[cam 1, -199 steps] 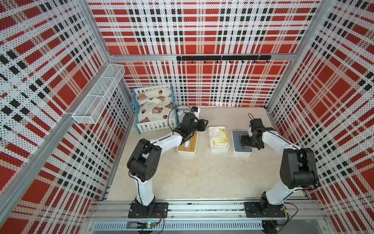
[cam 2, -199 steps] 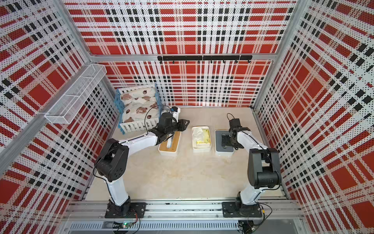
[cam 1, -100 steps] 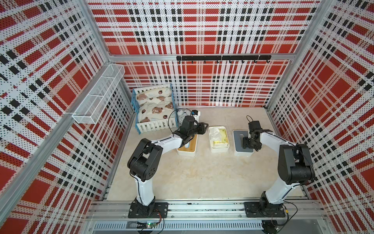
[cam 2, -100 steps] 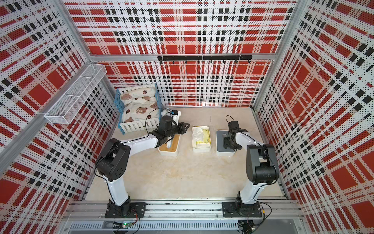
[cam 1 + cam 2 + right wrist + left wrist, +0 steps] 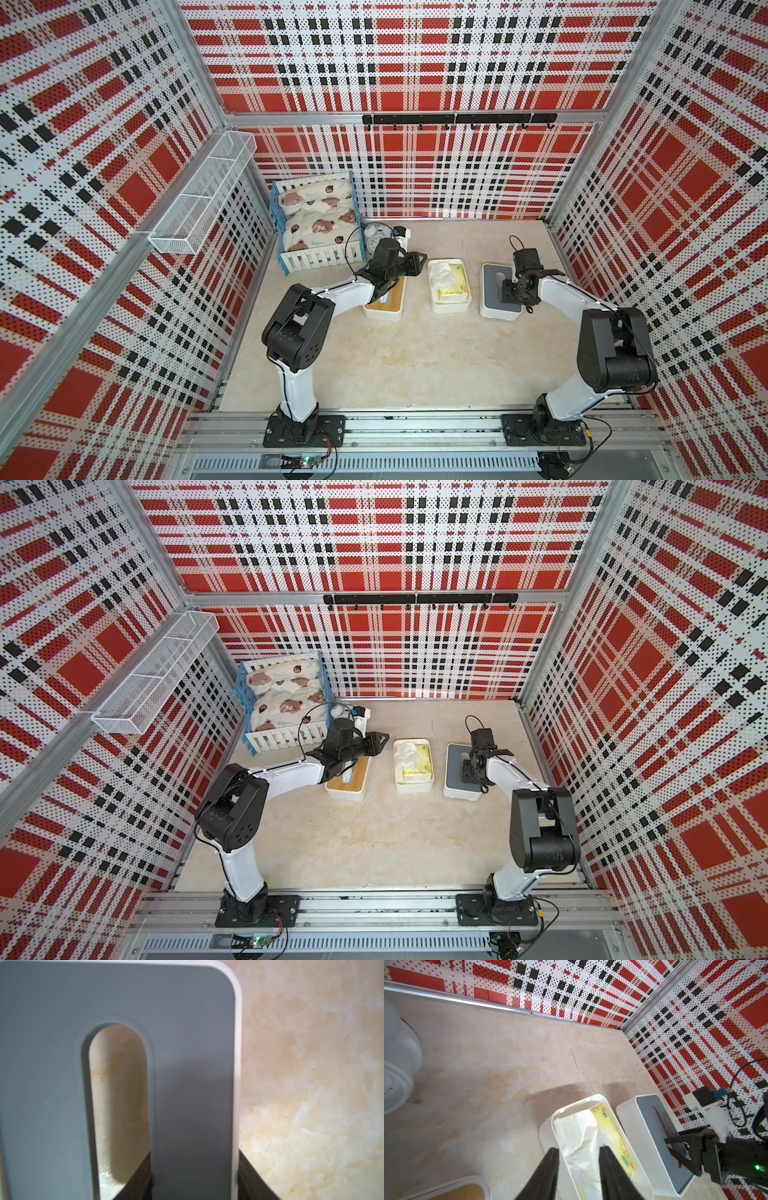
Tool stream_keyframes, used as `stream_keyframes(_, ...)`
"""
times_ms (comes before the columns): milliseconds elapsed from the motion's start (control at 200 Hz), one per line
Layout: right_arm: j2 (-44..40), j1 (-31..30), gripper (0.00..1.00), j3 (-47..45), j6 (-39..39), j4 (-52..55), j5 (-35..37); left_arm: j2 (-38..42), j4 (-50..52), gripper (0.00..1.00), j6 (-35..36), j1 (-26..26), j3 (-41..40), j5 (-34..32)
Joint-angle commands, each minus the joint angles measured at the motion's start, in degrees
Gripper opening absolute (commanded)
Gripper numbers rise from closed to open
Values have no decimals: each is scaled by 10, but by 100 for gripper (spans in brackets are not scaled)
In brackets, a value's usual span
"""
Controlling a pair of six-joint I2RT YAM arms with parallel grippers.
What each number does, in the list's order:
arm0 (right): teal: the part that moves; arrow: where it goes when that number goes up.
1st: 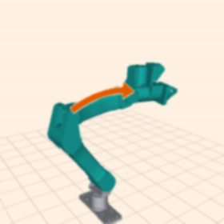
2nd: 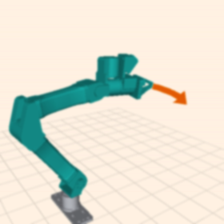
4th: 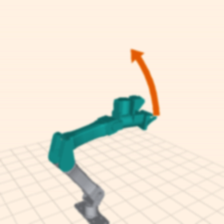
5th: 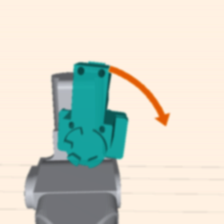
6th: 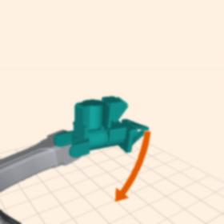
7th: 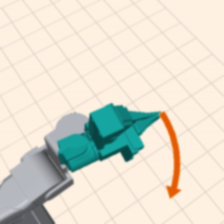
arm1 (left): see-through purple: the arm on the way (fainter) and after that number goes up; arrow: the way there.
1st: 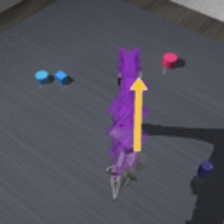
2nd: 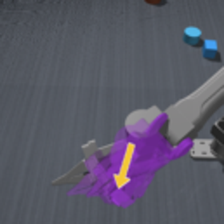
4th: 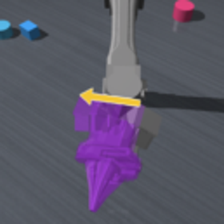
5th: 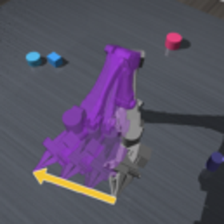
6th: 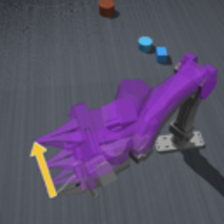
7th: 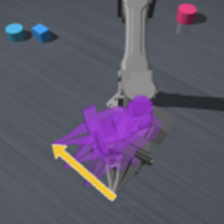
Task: Put the tissue paper into the tissue box
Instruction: Pick up the box lid from the center of the board, then adjust the tissue box at the center of the board.
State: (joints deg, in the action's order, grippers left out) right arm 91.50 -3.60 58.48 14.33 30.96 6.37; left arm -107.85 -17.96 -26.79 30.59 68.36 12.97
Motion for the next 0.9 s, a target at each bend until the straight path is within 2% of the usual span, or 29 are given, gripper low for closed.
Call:
stream_keyframes(0, -51, -16, 43, 22, 7, 9, -7, -16, -11, 39, 9, -5, 40, -13)
stream_keyframes(185, -96, -41, 38, 48, 19, 19, -42, -57, -3, 38, -7, -31, 95, -6)
stream_keyframes(351, -104, -67, 37, 89, 33, 1, -135, -71, 21, 38, 6, -52, 133, -16)
stream_keyframes(431, -79, -86, 36, 122, 29, -5, -165, -56, 4, 38, 0, -56, 106, -20)
stream_keyframes(676, 39, -137, 35, 242, 4, 13, -173, 1, -24, 37, -2, -72, 23, -32)
stream_keyframes(897, 93, -139, 34, 275, -16, 27, -151, 1, -32, 37, -11, -80, 18, -20)
